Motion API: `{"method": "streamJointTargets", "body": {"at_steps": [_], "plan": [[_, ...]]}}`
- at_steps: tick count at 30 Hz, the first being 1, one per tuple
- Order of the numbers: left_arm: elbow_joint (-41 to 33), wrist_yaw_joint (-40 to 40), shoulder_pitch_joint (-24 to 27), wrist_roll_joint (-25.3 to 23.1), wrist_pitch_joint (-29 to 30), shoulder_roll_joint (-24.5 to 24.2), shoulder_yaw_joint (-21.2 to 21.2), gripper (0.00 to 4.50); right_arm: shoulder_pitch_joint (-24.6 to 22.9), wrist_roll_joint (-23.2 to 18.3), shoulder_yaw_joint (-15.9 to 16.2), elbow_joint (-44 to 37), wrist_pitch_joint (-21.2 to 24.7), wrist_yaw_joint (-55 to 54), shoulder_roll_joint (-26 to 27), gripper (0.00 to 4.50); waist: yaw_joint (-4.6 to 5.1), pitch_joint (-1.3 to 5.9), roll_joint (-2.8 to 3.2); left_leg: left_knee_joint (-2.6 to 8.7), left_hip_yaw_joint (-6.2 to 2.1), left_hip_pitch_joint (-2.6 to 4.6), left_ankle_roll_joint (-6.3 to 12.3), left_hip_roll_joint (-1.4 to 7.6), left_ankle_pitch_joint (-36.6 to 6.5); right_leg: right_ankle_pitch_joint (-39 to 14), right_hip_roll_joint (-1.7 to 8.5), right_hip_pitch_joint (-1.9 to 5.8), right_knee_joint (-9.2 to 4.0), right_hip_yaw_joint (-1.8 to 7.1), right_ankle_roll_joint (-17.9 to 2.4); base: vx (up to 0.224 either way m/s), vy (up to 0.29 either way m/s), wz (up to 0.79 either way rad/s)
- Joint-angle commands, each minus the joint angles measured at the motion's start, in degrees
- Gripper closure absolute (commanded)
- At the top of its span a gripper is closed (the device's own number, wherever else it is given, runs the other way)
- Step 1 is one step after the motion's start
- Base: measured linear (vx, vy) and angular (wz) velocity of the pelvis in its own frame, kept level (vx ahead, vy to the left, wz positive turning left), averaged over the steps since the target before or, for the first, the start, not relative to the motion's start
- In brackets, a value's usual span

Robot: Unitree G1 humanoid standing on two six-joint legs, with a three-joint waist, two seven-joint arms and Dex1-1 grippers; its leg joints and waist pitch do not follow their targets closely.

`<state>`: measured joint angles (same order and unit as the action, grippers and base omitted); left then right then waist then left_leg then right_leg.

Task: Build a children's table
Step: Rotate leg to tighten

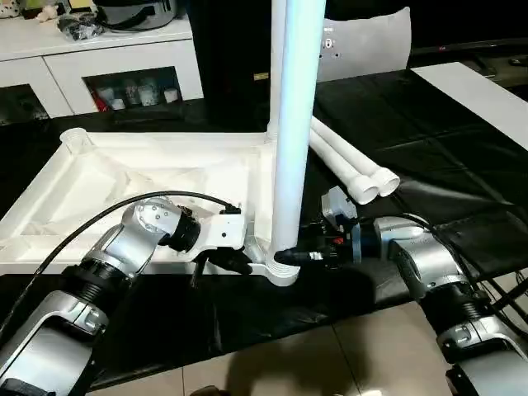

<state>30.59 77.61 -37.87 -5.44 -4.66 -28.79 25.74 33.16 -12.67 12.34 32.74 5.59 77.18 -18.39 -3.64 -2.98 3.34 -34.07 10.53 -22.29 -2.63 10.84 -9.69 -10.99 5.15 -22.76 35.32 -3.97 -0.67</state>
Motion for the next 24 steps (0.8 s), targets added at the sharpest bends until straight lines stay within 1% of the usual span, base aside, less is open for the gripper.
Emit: {"method": "streamJointTargets", "body": {"at_steps": [1,2,4,5,7,8,9,10,11,12,13,14,15,16,17,18,19,20,21,22,23,24], "plan": [[0.8,2.1,-0.1,-1.6,-0.6,0.1,2.2,4.50,1.1,0.2,0.6,0.4,0.5,1.1,0.0,2.51,0.00,4.22,-0.27,3.73,-0.71,1.20,2.69,2.33,-12.4,-8.2,3.06,2.72,-3.81,2.28,-15.0,0.000,0.000,0.00],[0.8,1.5,0.1,-1.3,0.4,0.3,1.7,4.50,0.8,-0.1,0.6,-0.1,1.4,1.2,0.1,2.53,-0.03,4.25,-0.19,3.70,-0.70,1.27,2.74,2.34,-12.2,-7.8,3.03,2.70,-3.77,2.28,-15.2,0.000,0.000,0.00],[0.4,0.4,0.6,-0.6,2.4,0.6,0.7,4.50,-0.1,-0.8,0.3,-1.3,2.8,0.8,0.5,2.53,-0.03,4.24,-0.23,3.71,-0.69,1.22,2.85,2.33,-12.0,-7.5,3.04,2.74,-3.74,2.27,-15.3,0.000,0.000,0.00],[-1.5,-1.5,1.7,0.7,6.1,1.1,-1.0,4.50,-1.6,-1.8,-0.2,-3.5,5.1,-1.1,1.3,2.54,-0.05,4.24,-0.29,3.67,-0.64,1.24,2.89,2.28,-11.9,-7.5,3.01,2.74,-3.75,2.27,-15.4,0.000,0.000,0.00],[-3.3,-2.9,2.5,1.4,8.9,1.3,-2.0,4.50,-2.8,-2.3,-0.6,-5.1,6.2,-3.0,2.0,2.54,-0.11,4.05,-0.41,3.90,-0.66,1.21,2.75,2.52,-11.9,-7.9,3.07,2.75,-3.64,2.36,-15.1,0.000,0.000,0.00],[-4.1,-3.5,2.8,1.7,10.0,1.4,-2.4,4.50,-3.2,-2.4,-0.7,-5.6,6.7,-3.9,2.4,2.55,-0.15,4.07,-0.35,3.88,-0.68,1.29,2.80,2.44,-12.2,-8.7,3.11,2.64,-3.81,2.32,-15.0,0.000,0.000,0.00],[-5.7,-5.0,3.6,2.0,12.4,1.6,-3.3,4.50,-4.2,-2.0,-1.0,-6.5,7.1,-6.8,3.3,2.55,0.01,3.88,-0.47,4.00,-0.68,1.32,2.26,2.34,-13.7,-11.9,3.06,2.49,-4.23,2.36,-14.3,0.000,0.000,0.00],[-7.7,-6.9,4.5,2.2,15.0,1.8,-4.2,4.50,-5.0,-1.1,-1.4,-6.7,6.7,-10.5,4.7,2.55,0.24,3.71,-0.32,4.22,-0.76,1.36,1.37,2.41,-14.8,-14.3,3.23,2.43,-4.31,2.47,-13.6,0.000,0.000,0.00],[-8.7,-7.7,4.9,2.3,16.2,1.9,-4.7,4.50,-5.4,-0.6,-1.5,-6.8,6.4,-12.3,5.4,2.55,0.29,3.59,-0.27,4.31,-0.80,1.53,0.98,2.44,-15.9,-16.0,3.27,2.23,-4.54,2.49,-13.3,0.000,0.000,0.00],[-11.3,-10.1,5.8,2.7,20.1,2.7,-6.0,4.50,-6.0,0.7,-2.0,-6.5,5.9,-17.2,7.3,2.55,0.50,3.51,-0.39,4.33,-0.81,1.50,0.60,2.30,-16.7,-17.7,3.26,2.20,-4.74,2.50,-12.8,0.000,0.000,0.00],[-12.9,-11.6,6.3,3.1,22.7,3.4,-6.9,4.50,-6.2,1.5,-2.4,-6.2,5.6,-20.2,8.6,2.55,1.02,3.45,-0.38,4.59,-1.03,1.25,-0.30,2.31,-17.0,-18.8,3.26,2.31,-4.56,2.49,-12.1,0.000,0.000,0.00],[-13.4,-12.1,6.4,3.2,23.5,3.6,-7.2,4.50,-6.2,1.8,-2.5,-6.1,5.6,-21.0,8.9,2.55,1.47,3.42,-0.33,4.64,-1.17,1.34,-0.74,2.10,-18.2,-21.5,3.19,2.20,-4.97,2.31,-11.0,0.000,0.000,0.00],[-15.0,-13.6,6.8,3.2,26.1,4.4,-7.8,4.50,-6.2,2.2,-2.8,-5.9,6.2,-23.5,10.1,2.55,1.74,3.45,-0.38,4.60,-1.25,1.34,-0.79,2.01,-18.6,-22.1,3.14,2.22,-5.06,2.29,-10.7,0.000,0.000,0.00],[-16.4,-15.0,7.1,3.1,28.3,5.2,-8.4,4.50,-6.1,2.4,-3.3,-5.5,6.8,-26.0,11.4,2.55,2.24,3.44,-0.27,4.72,-1.30,1.14,-1.03,2.13,-18.3,-20.9,3.06,2.30,-4.81,2.37,-10.8,0.000,0.000,0.00],[-18.8,-18.2,7.7,2.6,32.6,7.1,-9.1,4.50,-5.2,2.9,-4.2,-4.3,7.4,-31.2,14.3,2.55,2.58,3.48,-0.08,4.71,-1.34,1.16,-0.99,2.07,-18.6,-20.5,3.00,2.24,-4.93,2.36,-10.7,0.000,0.000,0.00],[-19.2,-18.9,7.7,2.4,33.5,7.6,-9.2,4.50,-4.9,2.9,-4.4,-3.8,7.3,-32.4,15.1,2.55,2.93,3.47,-0.13,4.77,-1.33,1.16,-1.03,2.14,-18.5,-19.5,2.99,2.17,-4.88,2.40,-11.1,0.000,0.000,0.00],[-19.7,-20.9,7.7,1.9,35.5,9.0,-9.4,4.50,-3.7,3.1,-5.0,-2.1,7.0,-35.7,17.1,2.55,3.52,3.47,-0.19,4.64,-1.38,1.03,-0.95,1.89,-18.9,-19.5,2.90,2.20,-4.94,2.25,-11.2,0.000,0.000,0.00],[-19.9,-24.3,7.2,1.4,38.1,11.6,-10.0,4.50,-1.6,3.5,-5.9,0.6,6.9,-40.6,19.7,2.55,4.03,3.51,-0.22,4.52,-1.34,0.95,-0.63,1.73,-18.6,-18.9,2.85,2.18,-5.04,2.24,-11.5,0.000,0.000,0.00],[-20.0,-25.9,6.9,1.2,39.2,12.7,-10.3,4.50,-0.8,3.7,-6.3,1.7,6.9,-42.6,20.7,2.55,4.77,3.45,-0.22,4.35,-1.22,0.96,-0.60,1.65,-18.6,-18.8,2.89,2.10,-5.08,2.27,-12.0,0.000,0.000,0.00],[-20.0,-25.9,6.9,1.2,39.2,12.7,-10.3,4.50,-0.8,3.7,-6.3,1.7,6.9,-42.6,20.7,2.55,4.72,3.57,-0.15,4.25,-1.41,0.94,-0.48,1.58,-18.2,-19.0,3.00,2.24,-5.14,2.15,-11.8,0.000,0.000,0.00],[-19.8,-29.7,6.1,0.7,41.2,15.4,-11.0,4.50,1.4,4.2,-7.3,4.4,6.6,-47.1,23.0,2.55,4.87,3.66,-0.33,4.17,-1.23,0.69,0.10,1.58,-17.0,-17.8,2.95,2.34,-5.14,2.25,-11.8,0.000,0.000,0.00],[-19.0,-31.8,5.2,0.6,41.7,17.0,-11.4,4.50,2.8,4.1,-8.0,6.2,6.8,-49.6,24.0,2.55,4.96,3.66,-0.29,4.10,-1.24,0.66,0.39,1.52,-16.6,-17.1,2.87,2.26,-5.13,2.24,-12.1,0.000,0.000,0.00]]}}
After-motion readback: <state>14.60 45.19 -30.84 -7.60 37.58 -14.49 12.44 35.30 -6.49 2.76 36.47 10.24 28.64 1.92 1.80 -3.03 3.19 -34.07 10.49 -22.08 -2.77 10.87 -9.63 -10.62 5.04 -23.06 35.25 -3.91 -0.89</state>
